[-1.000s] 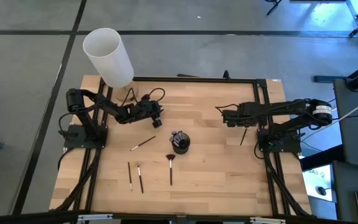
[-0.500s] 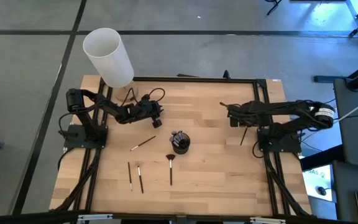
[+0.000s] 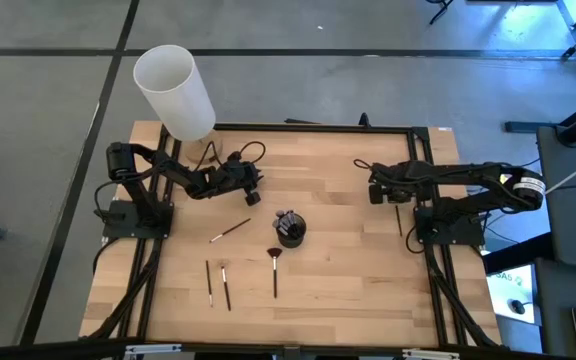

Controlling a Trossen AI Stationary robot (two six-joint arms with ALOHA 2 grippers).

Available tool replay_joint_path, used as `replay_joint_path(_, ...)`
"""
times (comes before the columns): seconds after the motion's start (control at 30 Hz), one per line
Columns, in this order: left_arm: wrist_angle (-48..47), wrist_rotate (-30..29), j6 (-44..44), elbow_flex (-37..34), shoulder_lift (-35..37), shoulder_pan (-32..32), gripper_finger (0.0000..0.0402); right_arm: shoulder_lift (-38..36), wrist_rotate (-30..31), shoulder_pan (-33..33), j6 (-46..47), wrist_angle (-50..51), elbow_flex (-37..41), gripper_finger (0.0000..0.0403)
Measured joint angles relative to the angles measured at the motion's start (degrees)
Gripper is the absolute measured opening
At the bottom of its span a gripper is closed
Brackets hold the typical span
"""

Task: Pick & Place Makeup Brushes
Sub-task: Put the eyeshadow brush into the makeup organizer

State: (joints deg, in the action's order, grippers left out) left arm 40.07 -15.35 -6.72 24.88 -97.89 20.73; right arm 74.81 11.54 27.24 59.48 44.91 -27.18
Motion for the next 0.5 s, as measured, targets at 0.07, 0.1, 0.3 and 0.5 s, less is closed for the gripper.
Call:
replay_joint_path(0.07, 0.0, 0.0, 0.0, 0.0, 0.0, 0.0, 0.0088, 0.0, 0.0, 0.0, -0.4, 0.0, 0.0, 0.0014)
replay_joint_path(0.1, 0.0, 0.0, 0.0, 0.0, 0.0, 0.0, 0.0088, 0.0, 0.2, 0.0, -0.6, -0.1, 0.0, 0.0013)
replay_joint_path(0.3, 0.0, -0.4, 0.0, 0.0, 0.0, 0.0, 0.0088, -2.8, 2.2, -4.4, 0.2, -1.7, -2.8, 0.0006)
replay_joint_path(0.5, 0.0, -1.7, 0.0, 0.0, 0.0, 0.0, 0.0088, -8.6, 5.1, -12.9, -5.6, -16.7, -10.3, 0.0002)
